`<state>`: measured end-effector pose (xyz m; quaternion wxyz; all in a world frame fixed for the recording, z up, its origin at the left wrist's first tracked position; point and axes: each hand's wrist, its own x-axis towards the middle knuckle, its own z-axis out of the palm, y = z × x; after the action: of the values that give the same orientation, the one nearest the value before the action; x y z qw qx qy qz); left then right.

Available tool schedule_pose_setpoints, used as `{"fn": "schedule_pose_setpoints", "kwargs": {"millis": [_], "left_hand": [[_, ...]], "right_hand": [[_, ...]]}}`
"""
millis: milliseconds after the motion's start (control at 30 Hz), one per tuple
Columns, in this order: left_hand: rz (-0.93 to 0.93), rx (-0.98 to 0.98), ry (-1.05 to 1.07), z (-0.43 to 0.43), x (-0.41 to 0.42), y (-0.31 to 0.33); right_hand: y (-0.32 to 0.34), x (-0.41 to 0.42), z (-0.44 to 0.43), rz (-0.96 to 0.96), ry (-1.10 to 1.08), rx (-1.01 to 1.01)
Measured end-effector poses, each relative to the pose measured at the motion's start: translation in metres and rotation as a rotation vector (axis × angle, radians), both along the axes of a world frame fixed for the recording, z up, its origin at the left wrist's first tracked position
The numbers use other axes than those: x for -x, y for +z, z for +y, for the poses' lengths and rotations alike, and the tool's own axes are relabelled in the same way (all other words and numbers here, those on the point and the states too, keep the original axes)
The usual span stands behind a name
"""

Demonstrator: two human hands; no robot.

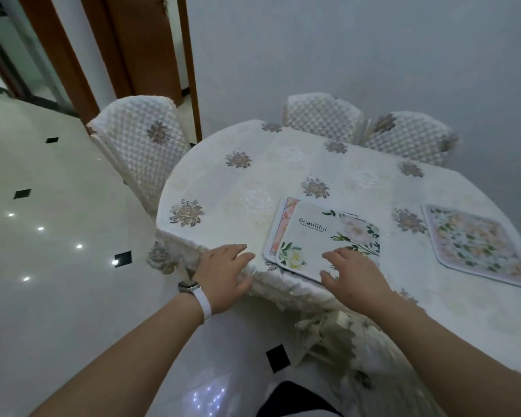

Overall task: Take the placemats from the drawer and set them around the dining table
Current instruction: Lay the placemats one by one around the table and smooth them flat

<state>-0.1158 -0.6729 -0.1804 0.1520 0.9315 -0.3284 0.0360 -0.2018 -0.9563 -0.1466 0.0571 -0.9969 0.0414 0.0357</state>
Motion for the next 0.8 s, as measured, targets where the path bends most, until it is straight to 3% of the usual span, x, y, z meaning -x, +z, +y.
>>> {"fn": "schedule_pose_setpoints", "kwargs": {"millis": [533,800], "left_hand": [[0.162,-0.102,-0.127,-0.104,-0.118,-0.032],[0.437,-0.138,-0.105,-0.158,-0.156,-0.057]], "right_hand": [[-0.065,-0.078,-0.076,0.117,-0.326,-0.239],[-0.085,-0.087,-0.133,0.200,-0.556,-0.387]]}}
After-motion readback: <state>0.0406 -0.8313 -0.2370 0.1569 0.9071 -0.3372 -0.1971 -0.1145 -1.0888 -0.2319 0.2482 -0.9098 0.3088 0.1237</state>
